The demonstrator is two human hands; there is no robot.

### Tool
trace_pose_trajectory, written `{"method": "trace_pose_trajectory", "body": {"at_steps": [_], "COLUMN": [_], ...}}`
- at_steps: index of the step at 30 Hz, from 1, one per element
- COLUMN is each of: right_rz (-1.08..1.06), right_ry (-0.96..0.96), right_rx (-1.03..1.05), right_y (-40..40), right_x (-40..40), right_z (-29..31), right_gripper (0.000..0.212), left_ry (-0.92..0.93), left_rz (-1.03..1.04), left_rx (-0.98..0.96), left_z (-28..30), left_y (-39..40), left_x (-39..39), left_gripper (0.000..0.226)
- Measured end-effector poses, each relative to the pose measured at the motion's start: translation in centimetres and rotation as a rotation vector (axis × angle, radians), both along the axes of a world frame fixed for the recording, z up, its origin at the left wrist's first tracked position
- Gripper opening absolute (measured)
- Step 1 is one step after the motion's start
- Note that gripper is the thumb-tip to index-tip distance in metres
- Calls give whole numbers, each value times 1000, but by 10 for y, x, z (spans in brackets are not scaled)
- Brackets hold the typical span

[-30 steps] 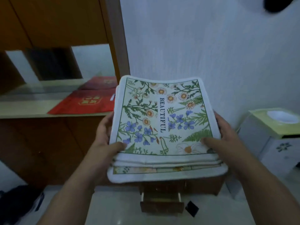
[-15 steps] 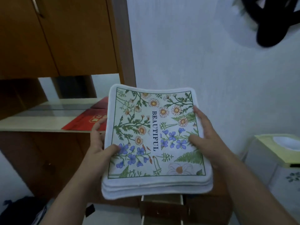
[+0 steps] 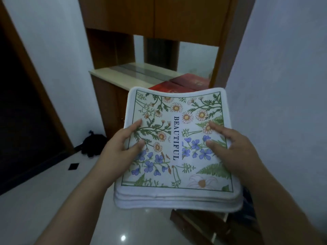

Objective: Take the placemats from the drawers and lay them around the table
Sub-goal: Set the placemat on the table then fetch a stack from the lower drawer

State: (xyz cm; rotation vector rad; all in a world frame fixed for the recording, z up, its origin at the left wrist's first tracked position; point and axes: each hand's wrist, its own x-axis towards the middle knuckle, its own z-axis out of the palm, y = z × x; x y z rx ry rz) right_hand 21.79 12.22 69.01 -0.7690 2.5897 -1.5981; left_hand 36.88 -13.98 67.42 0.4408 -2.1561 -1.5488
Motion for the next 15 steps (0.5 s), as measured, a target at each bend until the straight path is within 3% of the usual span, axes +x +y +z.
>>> {"method": "trace_pose_trajectory", "body": {"at_steps": [10,15], "right_rz": [283,393], "right_ry": [1,-32], "right_rx": [-4,-47], "right_y": [-199,-303], "right_x": [12,30], "right_z": [-2,1], "right_gripper": [49,49], "left_ry": [0,-18], "left_rz": [292,413], "left_rx": [36,-67], "left_z": [-1,8], "left_y": [-151,-230], "left_x": [81,119], "left_gripper": [54,56]}}
